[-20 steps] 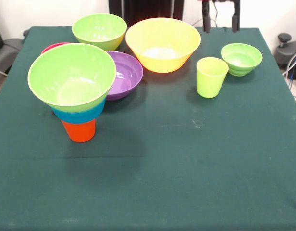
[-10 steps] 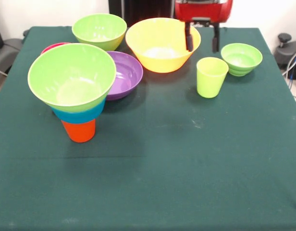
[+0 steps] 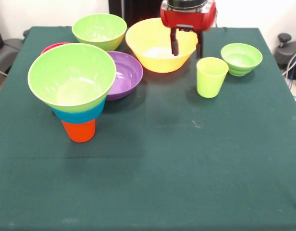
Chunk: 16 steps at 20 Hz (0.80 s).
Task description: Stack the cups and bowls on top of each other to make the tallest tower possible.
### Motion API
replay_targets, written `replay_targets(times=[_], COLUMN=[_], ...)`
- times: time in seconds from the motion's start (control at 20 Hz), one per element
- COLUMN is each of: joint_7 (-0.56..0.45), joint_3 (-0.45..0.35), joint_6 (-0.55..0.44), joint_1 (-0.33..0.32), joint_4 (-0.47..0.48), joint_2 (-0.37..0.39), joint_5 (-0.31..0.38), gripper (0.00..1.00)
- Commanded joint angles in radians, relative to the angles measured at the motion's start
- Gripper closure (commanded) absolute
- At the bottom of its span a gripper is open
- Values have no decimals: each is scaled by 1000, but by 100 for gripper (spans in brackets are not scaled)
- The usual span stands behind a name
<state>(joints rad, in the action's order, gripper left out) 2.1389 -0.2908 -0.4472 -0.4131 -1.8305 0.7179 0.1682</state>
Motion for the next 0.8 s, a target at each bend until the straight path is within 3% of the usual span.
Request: replay_targets(times=[0.05,0.8], joint_7=[95,98], joint_3=[27,44], joint_6=[57,127], joint_1=[28,28], joint_4=[15,-17], joint_2=[-26,-64], joint_5=[15,17], gripper=[0,0])
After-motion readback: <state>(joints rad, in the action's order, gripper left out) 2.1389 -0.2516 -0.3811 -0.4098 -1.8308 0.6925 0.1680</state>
